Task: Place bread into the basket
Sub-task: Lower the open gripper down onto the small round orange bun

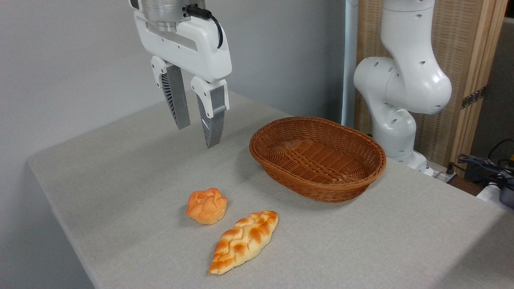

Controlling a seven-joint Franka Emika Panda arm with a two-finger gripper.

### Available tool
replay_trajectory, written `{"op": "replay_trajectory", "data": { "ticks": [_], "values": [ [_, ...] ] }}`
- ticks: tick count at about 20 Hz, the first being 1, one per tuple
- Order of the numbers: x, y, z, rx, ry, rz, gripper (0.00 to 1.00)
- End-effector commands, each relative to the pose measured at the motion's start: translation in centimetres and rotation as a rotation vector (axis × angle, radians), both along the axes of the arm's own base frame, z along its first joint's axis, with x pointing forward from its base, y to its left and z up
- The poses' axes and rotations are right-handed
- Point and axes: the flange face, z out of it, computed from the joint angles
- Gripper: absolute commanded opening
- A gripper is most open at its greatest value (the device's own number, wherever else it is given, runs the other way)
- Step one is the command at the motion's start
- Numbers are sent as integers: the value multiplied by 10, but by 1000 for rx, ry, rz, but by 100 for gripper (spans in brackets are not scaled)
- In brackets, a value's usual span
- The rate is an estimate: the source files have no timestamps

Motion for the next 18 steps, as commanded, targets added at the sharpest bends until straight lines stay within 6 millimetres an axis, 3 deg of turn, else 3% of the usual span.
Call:
{"op": "replay_trajectory", "data": {
  "ticks": [1,10,13,18],
  "values": [
    [1,0,4,-14,17,9,100],
    [1,-12,-5,-19,28,-10,100],
    [-1,-38,-25,-24,-16,-44,100],
    [-4,-69,-85,-23,-23,-87,100]
  ]
}}
